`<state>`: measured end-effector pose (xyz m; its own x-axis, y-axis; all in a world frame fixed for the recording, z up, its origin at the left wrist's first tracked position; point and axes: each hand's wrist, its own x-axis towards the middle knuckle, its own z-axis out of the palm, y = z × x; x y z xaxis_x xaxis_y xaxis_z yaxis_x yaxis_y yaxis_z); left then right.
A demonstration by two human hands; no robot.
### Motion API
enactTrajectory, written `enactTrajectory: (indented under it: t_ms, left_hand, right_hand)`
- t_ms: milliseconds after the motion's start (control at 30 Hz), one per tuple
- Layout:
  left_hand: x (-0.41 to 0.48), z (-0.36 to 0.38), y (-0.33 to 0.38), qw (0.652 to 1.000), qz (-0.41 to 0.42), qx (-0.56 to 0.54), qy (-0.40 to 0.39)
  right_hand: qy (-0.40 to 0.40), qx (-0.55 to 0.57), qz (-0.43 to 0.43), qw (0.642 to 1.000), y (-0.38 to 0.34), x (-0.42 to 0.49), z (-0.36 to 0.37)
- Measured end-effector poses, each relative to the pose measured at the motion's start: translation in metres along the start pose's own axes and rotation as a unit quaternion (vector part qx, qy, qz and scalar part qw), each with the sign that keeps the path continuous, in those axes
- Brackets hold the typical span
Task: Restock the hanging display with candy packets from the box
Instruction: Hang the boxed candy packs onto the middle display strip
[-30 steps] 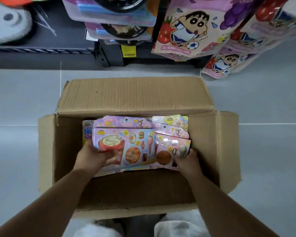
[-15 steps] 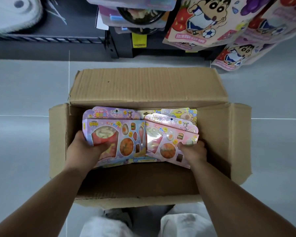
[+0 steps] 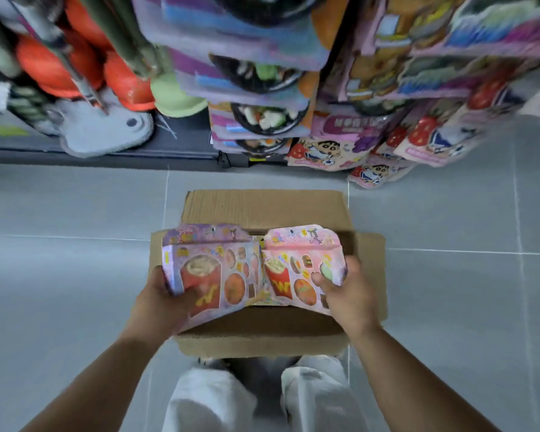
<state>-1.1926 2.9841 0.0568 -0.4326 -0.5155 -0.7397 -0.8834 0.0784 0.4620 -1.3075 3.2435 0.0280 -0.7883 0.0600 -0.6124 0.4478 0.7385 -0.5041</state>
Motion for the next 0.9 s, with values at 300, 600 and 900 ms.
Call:
enactTrajectory:
  t_ms: [300, 600, 900]
  left_hand:
    - [-0.164, -0.104, 0.089, 0.981, 0.088, -0.169, -0.027]
    - [-0.284, -0.161, 0.170, 0.926, 0.167, -0.322, -0.100]
    - [-0.351, -0.238, 0.224, 0.874, 0.324, -0.347, -0.100]
  right_hand:
    - [0.044, 0.122, -0.066, 0.989, -0.113, -0.113, -0.149]
    - [0.103, 0.199, -0.157, 0.962, -0.185, -0.226, -0.253]
    - [0.144, 0.277, -0.265, 0.912, -0.249, -0.301, -0.347]
